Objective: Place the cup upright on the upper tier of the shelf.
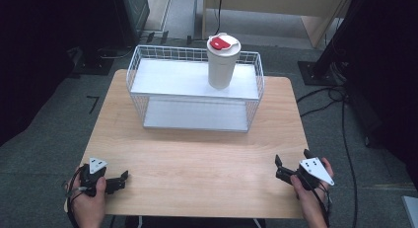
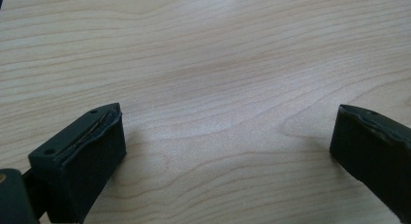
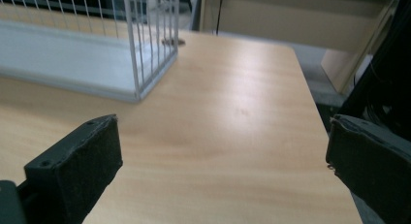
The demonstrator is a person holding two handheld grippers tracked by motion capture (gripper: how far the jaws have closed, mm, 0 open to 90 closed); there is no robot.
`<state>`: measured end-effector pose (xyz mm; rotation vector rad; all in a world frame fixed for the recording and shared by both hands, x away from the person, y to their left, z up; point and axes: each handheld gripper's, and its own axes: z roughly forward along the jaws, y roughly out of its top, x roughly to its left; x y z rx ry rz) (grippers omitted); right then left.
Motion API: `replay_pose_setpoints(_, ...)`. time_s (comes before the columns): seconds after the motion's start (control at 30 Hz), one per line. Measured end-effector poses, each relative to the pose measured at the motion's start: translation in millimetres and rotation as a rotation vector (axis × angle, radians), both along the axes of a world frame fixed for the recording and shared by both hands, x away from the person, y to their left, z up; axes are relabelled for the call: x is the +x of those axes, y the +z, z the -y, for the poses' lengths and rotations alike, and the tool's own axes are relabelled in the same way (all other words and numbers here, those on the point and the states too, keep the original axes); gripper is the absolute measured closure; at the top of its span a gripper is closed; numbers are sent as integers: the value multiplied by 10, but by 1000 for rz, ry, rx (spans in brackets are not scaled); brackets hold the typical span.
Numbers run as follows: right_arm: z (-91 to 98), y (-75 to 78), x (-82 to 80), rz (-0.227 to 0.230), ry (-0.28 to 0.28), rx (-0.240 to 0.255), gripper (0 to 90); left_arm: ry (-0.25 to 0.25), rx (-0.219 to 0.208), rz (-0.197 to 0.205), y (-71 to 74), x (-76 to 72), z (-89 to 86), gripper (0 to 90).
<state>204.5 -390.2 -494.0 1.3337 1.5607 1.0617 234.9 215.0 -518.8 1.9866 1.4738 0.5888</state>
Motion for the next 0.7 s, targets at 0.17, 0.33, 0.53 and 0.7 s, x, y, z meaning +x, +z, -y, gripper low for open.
replay_pose_setpoints(0.17,97,-182,-112,-109,-21,12,0,1,-4,-1,1,-1,-2,0)
replay_pose_setpoints(0.33,160,-261,-175,-209,-48,0,0,1,-4,0,0,11,0,0)
replay_pose_setpoints(0.53,228,-295,-200,-353,-34,5,0,2,0,0,1,28,11,0)
replay_pose_setpoints(0.7,194,-323,-221,-439,-15,-15,0,-2,-10,-1,2,45,8,0)
